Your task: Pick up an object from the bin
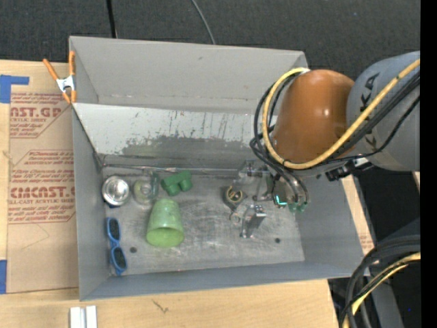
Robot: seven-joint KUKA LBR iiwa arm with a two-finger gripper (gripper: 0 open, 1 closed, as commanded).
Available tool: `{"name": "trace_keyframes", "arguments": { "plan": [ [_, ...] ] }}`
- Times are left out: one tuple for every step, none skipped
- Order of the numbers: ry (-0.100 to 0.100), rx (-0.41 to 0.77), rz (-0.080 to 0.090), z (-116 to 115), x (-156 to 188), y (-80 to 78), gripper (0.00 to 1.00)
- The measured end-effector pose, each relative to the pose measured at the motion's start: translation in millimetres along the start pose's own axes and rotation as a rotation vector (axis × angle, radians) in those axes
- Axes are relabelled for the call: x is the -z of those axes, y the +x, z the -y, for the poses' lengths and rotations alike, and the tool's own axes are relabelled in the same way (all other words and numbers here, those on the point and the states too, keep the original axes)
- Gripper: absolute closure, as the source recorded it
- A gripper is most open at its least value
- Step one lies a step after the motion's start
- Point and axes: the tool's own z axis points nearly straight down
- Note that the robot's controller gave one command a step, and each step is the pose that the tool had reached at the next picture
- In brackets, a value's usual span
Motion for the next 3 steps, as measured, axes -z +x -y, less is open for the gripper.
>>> {"name": "trace_keyframes", "arguments": {
  "plan": [
    [0.001, 0.005, 0.007, 18.2, -72.9, -69.2, 0.0],
    [-0.001, -0.041, 0.015, 38.6, -125.6, -78.6, 0.0],
    [0.002, 0.067, 0.029, 32.8, -123.5, -52.2, 0.0]
  ]
}}
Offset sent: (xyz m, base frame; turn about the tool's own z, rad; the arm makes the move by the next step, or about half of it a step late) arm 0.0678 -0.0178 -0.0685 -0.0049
